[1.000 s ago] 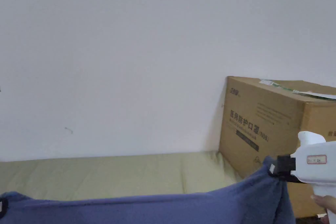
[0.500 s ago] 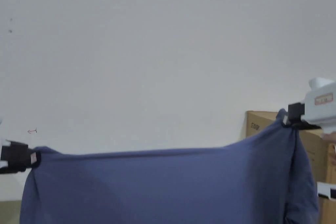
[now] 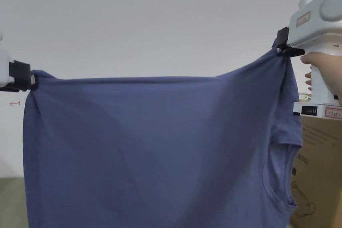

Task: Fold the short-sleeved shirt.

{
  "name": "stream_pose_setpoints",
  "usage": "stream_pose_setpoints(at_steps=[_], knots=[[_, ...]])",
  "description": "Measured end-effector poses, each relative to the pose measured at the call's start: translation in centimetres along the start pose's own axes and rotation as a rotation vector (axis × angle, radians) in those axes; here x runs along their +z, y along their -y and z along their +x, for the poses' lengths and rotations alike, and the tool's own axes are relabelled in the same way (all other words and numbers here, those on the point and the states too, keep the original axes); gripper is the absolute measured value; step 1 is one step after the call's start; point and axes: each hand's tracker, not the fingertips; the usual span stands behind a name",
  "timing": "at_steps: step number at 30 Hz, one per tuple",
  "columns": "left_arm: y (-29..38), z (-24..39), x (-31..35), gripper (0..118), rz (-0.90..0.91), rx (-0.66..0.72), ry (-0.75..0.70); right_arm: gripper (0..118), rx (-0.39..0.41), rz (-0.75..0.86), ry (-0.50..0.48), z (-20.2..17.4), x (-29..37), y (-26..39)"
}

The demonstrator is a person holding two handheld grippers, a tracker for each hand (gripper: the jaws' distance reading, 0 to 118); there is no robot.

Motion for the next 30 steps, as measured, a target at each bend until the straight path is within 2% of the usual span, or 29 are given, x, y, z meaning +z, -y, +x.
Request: stream_pose_setpoints(at_steps=[4, 7, 10, 12, 15, 18, 21, 22, 24, 27, 28, 30], knots=[[1.6, 0.8, -2.3, 3, 0.011, 0.000, -0.007, 1, -0.020, 0.015, 0.006, -0.5, -2.1, 1.1], [4.9, 0.7, -4.4, 3, -0.068, -0.002, -0.023, 1, -0.030, -0.055, 0.002, -0.4, -4.1, 4.9], [10.7, -0.1, -6.3, 3, -0.175, 0.029, -0.010, 1, -0.016, -0.176, 0.009, 0.0, -6.3, 12.2], [15.3, -1.2, -7.1, 3, -0.264, 0.084, 0.004, 1, -0.009, -0.283, -0.021, 0.5, -6.8, 18.7], [23.8, -1.8, -6.6, 3, -0.442, 0.143, 0.044, 1, -0.011, -0.550, -0.063, 2.1, -6.7, 30.4], [34.9, -2.2, -5.3, 3, -0.707, 0.014, 0.005, 1, 0.012, -0.841, -0.050, 4.2, -4.4, 42.9], [42.8, -4.0, -2.0, 3, -0.871, 0.058, 0.023, 1, -0.039, -1.017, -0.030, 6.4, 0.2, 51.8], [44.2, -4.7, -0.7, 3, -0.897, 0.092, 0.023, 1, -0.047, -1.047, -0.036, 7.1, 1.8, 53.5], [47.2, -5.3, 2.5, 3, -0.924, 0.149, 0.023, 1, -0.065, -1.092, -0.107, 8.5, 5.4, 55.6], [48.4, -6.6, 6.9, 3, -0.966, 0.120, 0.031, 1, 0.047, -1.127, -0.127, 9.8, 12.1, 55.9], [47.6, -4.5, 10.6, 3, -0.985, 0.105, 0.035, 1, 0.063, -1.128, -0.142, 10.4, 13.6, 55.8], [47.8, -4.8, 13.3, 3, -1.015, 0.113, 0.039, 1, 0.063, -1.163, -0.161, 12.0, 15.9, 56.0]])
